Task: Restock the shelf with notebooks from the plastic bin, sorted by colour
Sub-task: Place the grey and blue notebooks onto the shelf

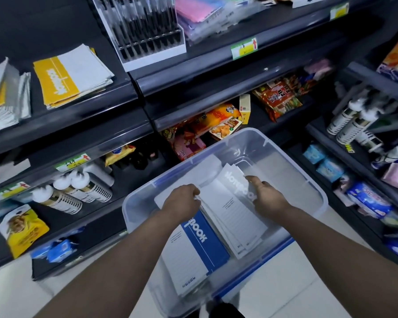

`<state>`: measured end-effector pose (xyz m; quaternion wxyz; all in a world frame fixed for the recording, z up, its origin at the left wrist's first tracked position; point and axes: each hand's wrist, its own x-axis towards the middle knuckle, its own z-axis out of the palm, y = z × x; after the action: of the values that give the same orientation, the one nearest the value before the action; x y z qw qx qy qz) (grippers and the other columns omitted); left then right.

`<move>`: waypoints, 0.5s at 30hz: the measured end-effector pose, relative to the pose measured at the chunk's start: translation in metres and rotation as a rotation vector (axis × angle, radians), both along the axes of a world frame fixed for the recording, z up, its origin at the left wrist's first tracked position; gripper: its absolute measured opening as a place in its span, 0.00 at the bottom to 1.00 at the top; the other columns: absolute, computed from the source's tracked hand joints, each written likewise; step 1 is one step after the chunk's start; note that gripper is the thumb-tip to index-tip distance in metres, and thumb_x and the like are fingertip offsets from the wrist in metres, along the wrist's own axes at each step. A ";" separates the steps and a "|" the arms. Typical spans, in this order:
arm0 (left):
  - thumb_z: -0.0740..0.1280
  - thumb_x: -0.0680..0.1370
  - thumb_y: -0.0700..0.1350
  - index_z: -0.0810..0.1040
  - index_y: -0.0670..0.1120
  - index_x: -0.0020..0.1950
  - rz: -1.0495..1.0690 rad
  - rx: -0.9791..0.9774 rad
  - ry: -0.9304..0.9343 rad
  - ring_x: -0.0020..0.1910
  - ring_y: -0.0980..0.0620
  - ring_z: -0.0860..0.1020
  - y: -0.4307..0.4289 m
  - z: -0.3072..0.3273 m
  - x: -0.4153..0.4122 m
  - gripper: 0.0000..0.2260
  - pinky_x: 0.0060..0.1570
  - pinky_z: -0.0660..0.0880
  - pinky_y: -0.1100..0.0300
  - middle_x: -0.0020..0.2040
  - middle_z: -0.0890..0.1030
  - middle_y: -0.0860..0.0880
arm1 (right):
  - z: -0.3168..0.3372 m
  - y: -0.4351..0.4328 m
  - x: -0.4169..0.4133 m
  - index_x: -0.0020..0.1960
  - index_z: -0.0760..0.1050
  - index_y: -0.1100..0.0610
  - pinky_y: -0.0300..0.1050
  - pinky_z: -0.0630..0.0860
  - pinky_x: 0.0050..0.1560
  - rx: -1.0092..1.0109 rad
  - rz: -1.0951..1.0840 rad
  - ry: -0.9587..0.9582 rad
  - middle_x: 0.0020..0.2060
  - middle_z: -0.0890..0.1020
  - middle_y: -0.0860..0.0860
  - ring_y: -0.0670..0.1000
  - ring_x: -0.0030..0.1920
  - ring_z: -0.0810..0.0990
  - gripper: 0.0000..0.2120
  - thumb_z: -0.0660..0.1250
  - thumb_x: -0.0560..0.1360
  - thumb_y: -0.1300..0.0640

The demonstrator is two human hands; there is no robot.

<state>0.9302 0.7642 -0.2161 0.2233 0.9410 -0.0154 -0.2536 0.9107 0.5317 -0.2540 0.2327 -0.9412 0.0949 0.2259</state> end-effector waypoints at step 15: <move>0.61 0.80 0.42 0.74 0.44 0.61 0.000 0.055 0.121 0.55 0.48 0.76 -0.020 -0.003 -0.017 0.10 0.49 0.71 0.61 0.58 0.76 0.46 | 0.088 -0.031 -0.032 0.74 0.58 0.43 0.48 0.70 0.49 0.028 -0.194 -0.379 0.66 0.70 0.55 0.59 0.60 0.75 0.33 0.61 0.75 0.67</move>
<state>0.9133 0.7446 -0.2187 0.1979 0.9298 0.0052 -0.3104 0.8786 0.5005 -0.1656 0.2802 -0.9499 0.1364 0.0227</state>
